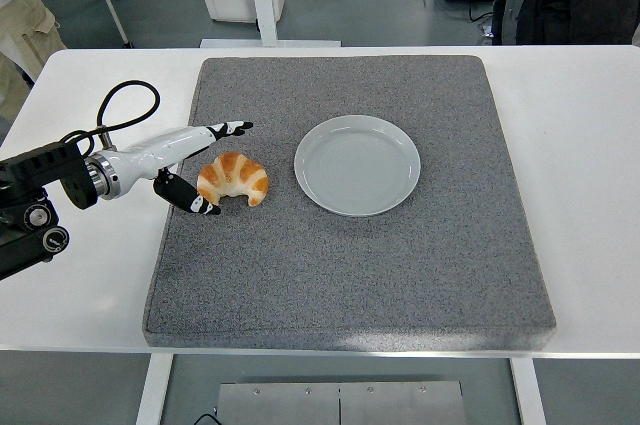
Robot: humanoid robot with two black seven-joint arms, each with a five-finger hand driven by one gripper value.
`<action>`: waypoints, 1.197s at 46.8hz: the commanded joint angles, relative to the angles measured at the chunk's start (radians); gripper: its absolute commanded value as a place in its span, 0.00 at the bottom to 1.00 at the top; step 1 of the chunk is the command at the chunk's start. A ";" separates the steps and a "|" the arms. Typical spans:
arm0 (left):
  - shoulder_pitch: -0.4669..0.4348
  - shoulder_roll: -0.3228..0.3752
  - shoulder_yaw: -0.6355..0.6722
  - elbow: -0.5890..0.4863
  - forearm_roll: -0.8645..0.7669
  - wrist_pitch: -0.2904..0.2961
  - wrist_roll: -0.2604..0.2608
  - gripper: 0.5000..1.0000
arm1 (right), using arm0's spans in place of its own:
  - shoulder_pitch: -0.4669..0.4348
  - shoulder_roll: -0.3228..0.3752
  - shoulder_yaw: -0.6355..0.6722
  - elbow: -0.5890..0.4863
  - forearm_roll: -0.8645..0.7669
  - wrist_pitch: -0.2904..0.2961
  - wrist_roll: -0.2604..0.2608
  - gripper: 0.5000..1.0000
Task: Place the bread on the plate
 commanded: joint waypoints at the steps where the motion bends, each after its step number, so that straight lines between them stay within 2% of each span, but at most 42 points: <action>1: 0.008 -0.010 0.000 0.016 0.004 0.013 0.000 0.95 | 0.000 0.000 0.000 0.000 0.000 0.000 0.000 1.00; 17: 0.020 -0.072 0.000 0.091 0.005 0.051 -0.029 0.95 | 0.000 0.000 0.000 0.000 0.000 0.000 0.000 1.00; 29: 0.022 -0.079 0.000 0.112 0.005 0.054 -0.034 0.95 | 0.000 0.000 0.000 0.000 0.000 0.000 0.000 1.00; 38: 0.039 -0.102 0.000 0.146 0.005 0.095 -0.046 0.95 | 0.000 0.000 0.000 0.000 0.000 0.000 0.000 1.00; 56: 0.056 -0.116 0.000 0.151 0.004 0.123 -0.060 0.94 | 0.000 0.000 0.000 0.000 0.000 0.000 0.000 1.00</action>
